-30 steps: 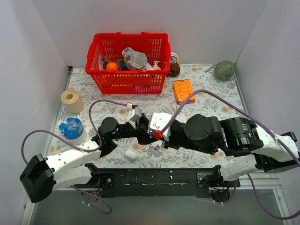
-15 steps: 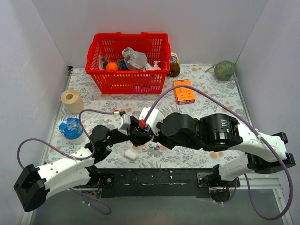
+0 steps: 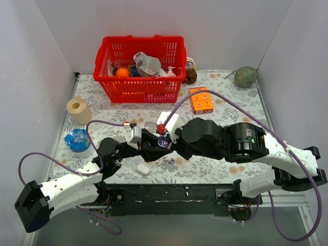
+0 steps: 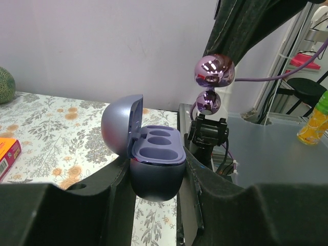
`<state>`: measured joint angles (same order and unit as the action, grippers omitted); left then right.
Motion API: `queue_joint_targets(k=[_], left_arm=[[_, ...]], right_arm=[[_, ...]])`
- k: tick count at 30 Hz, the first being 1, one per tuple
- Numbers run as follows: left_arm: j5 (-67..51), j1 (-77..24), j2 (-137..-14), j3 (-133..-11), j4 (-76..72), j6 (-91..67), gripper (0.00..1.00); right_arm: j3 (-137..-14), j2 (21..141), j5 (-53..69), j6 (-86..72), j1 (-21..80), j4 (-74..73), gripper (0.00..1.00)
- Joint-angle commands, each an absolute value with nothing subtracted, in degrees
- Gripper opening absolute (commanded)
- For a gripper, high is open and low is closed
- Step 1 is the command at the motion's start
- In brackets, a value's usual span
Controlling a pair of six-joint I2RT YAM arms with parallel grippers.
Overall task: Insert the wireless bluetooth earbuds into the charging case
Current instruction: Place the earbud in the charging case.
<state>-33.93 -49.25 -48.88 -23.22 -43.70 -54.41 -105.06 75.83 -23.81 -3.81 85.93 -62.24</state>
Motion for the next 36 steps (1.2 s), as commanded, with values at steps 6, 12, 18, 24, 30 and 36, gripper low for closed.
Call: queue_joint_targets(k=[6,12,18,24,30,36], left_arm=[[-34.7,-49.5,-47.3,-23.5,-44.4,-55.4,0.00],[-34.8,-49.8,-46.8,-23.6,-43.7,-55.4,0.00],[-34.5,-49.9,-46.4,-23.4,-43.0,-54.8,0.00],[-34.5,-49.9,-46.3,-23.0,-42.7,-54.8,0.00],[-35.0,-49.9,-46.7,-23.2,-43.2,-55.2,0.00],[-35.3,-49.9,-46.6,-24.0,-43.2,-55.6,0.00]], right_arm=[[-100.1,74.3,-24.4,-1.7,85.0,-55.5,0.01],[-96.6,73.3,-25.0,-0.5,84.4,-52.4,0.01],[-97.9,73.0,-25.8,-0.2,84.1,-51.2,0.01],[-99.4,73.9,-26.2,-0.3,84.0,-52.6,0.01],[-99.1,74.1,-27.0,2.2,84.0,-52.8,0.01],[-99.0,74.4,-26.3,3.3,84.0,-53.9,0.01]])
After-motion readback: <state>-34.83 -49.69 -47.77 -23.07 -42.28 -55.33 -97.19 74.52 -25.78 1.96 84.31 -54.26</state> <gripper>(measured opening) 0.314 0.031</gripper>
